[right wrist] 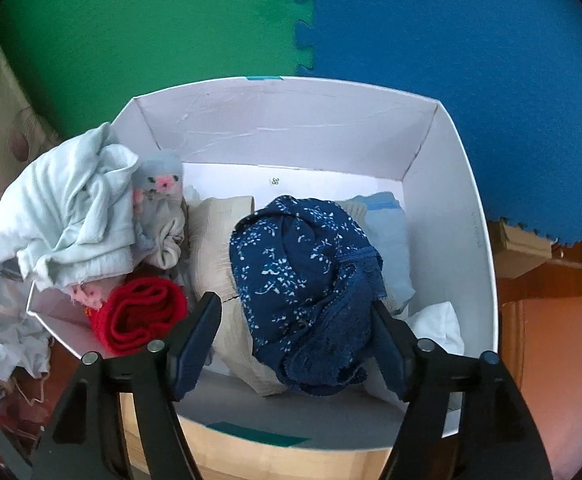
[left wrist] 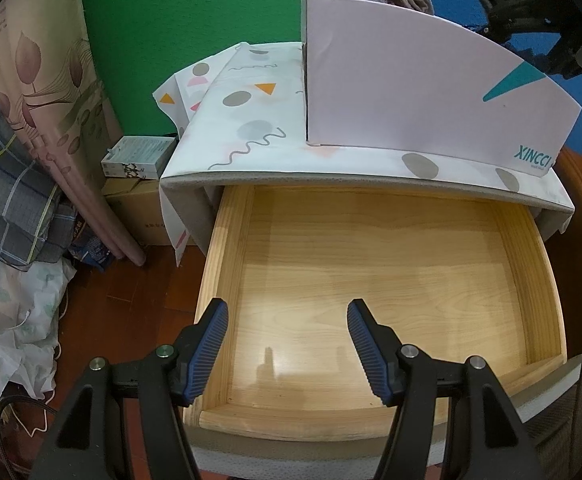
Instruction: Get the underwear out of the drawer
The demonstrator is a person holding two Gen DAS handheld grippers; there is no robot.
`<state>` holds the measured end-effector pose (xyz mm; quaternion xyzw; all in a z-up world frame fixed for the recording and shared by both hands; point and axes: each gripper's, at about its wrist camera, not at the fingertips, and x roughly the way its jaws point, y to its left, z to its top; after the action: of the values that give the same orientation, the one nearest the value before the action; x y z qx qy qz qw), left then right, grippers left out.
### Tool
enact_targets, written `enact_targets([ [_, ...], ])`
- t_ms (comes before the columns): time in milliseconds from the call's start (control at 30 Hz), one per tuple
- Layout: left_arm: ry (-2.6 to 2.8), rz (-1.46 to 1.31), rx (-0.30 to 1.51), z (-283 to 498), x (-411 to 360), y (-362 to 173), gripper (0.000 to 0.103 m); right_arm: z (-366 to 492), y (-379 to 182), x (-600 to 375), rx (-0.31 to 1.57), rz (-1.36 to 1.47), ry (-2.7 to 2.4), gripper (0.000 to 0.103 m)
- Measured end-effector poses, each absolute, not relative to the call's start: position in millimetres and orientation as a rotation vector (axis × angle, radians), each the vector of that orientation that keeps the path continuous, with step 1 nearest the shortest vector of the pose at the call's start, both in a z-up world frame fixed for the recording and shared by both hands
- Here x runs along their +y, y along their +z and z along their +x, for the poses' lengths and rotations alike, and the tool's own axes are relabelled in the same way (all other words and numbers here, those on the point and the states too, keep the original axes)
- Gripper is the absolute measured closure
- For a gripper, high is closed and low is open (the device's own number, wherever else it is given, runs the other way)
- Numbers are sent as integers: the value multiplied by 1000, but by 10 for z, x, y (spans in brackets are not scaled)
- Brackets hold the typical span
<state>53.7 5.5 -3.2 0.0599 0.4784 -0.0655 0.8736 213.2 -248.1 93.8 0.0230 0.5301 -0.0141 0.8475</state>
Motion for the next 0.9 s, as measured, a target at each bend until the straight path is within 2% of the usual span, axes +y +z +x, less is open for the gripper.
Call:
enact_targets([
  [267, -138, 135, 995, 542, 34, -42, 39, 1796, 1416, -2466, 995, 80, -1, 16],
  [467, -139, 136, 990, 540, 11, -53, 39, 1207, 1596, -2439, 897, 86, 30, 10],
  [600, -140, 132, 987, 519, 7, -44, 39, 771, 1362, -2394, 880, 46, 14, 9],
  [900, -137, 135, 985, 494, 13, -21, 39, 158, 351, -2335, 999, 64, -3, 9],
])
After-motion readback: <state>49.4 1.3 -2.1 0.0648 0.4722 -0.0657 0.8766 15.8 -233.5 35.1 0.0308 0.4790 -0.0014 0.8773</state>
